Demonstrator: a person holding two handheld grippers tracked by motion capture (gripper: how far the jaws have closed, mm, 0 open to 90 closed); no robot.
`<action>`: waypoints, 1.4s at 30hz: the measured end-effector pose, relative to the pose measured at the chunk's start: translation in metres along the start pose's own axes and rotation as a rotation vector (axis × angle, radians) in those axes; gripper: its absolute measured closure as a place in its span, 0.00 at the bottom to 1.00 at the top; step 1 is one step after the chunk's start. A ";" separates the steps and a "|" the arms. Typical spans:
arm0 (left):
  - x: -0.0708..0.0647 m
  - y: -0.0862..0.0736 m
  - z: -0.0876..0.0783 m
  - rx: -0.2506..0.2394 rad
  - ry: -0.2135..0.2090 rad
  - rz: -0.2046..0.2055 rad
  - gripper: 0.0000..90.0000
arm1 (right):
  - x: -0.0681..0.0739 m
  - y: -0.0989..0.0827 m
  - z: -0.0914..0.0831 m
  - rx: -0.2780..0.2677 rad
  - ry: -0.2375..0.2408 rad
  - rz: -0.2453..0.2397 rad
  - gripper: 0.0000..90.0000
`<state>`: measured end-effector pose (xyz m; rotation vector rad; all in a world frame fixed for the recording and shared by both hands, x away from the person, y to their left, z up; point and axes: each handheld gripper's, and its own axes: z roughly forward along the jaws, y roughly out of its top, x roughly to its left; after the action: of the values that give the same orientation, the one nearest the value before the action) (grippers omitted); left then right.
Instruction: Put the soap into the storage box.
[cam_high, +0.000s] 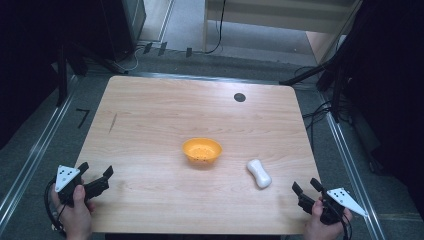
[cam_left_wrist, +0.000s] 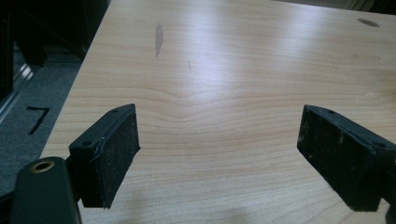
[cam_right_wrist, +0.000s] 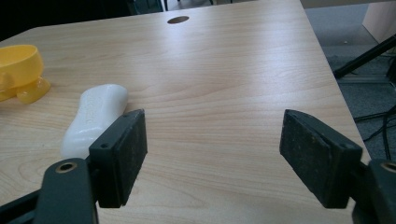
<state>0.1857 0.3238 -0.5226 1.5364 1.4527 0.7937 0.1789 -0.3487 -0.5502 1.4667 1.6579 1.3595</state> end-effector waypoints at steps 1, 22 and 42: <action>-0.001 0.000 0.000 -0.005 -0.001 0.005 0.15 | 0.001 0.000 0.000 0.003 -0.001 0.000 0.26; -0.005 0.001 0.002 0.002 0.075 0.018 0.15 | 0.005 0.006 0.014 0.205 -0.017 -0.117 0.22; -0.004 0.001 0.003 0.016 0.075 0.021 0.10 | 0.022 0.029 0.045 0.500 0.048 -0.256 0.18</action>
<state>0.1885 0.3189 -0.5225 1.5511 1.5032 0.8623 0.2240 -0.3163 -0.5342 1.4159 2.2409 0.8844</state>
